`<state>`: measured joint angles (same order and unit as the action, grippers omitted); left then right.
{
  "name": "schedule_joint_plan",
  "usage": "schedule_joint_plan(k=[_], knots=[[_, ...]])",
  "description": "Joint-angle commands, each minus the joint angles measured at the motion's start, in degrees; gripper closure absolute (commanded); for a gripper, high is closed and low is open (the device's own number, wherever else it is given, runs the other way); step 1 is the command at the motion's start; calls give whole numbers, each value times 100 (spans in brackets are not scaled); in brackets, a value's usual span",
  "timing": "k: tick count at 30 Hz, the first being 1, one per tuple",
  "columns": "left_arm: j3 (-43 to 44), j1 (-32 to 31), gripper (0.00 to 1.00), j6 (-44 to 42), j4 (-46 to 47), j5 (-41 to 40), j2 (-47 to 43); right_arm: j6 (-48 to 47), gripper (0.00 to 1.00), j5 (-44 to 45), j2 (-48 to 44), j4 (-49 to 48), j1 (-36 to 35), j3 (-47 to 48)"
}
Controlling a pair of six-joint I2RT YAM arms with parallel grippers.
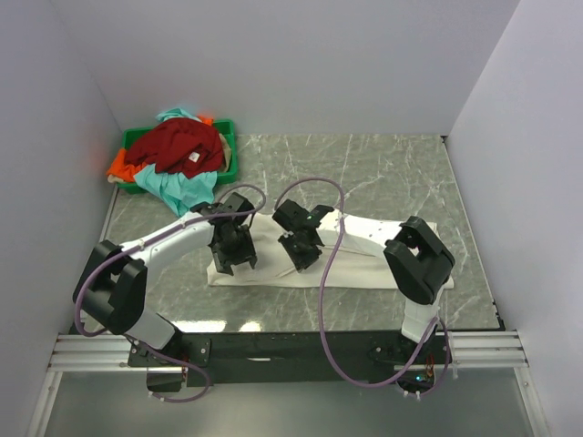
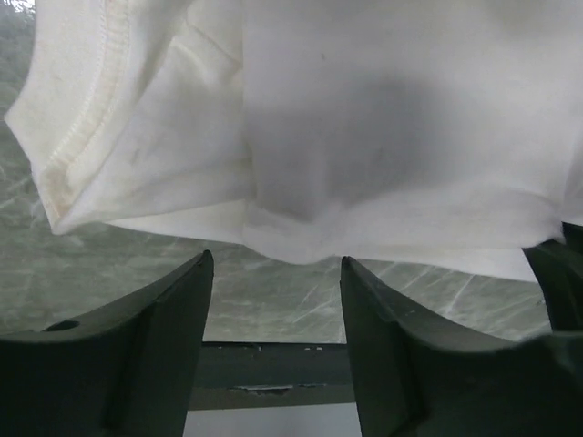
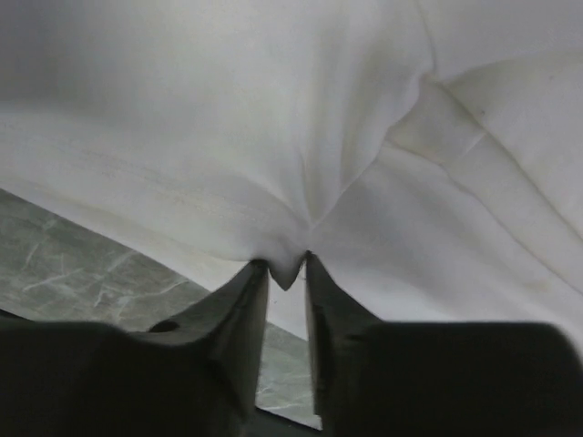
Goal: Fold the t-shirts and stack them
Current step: Fold the tshirt
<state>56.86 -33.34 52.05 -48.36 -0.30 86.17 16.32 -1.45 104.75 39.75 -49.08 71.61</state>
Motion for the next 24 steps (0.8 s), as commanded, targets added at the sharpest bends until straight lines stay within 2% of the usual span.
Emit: schedule_joint_plan(k=[1,3,7,11,15,21,24], knots=[[518,169,35,-230,-174,-23,-258,12,66,14,-411,173,30,124],[676,589,35,-344,-157,81,-425,38,59,14,-499,252,48,247],[800,1504,36,-678,256,310,-698,222,57,-4,-779,314,310,380],[1072,2085,34,-1004,643,451,-435,337,53,-127,-1088,192,1152,283],[1354,2271,30,-1074,1091,513,48,320,44,31,-1307,16,2067,107],[1573,2455,33,-1083,1592,609,804,135,44,293,-1168,-213,3481,186],[1818,2464,34,-1136,1646,662,1278,109,44,504,-975,-257,3939,335]])
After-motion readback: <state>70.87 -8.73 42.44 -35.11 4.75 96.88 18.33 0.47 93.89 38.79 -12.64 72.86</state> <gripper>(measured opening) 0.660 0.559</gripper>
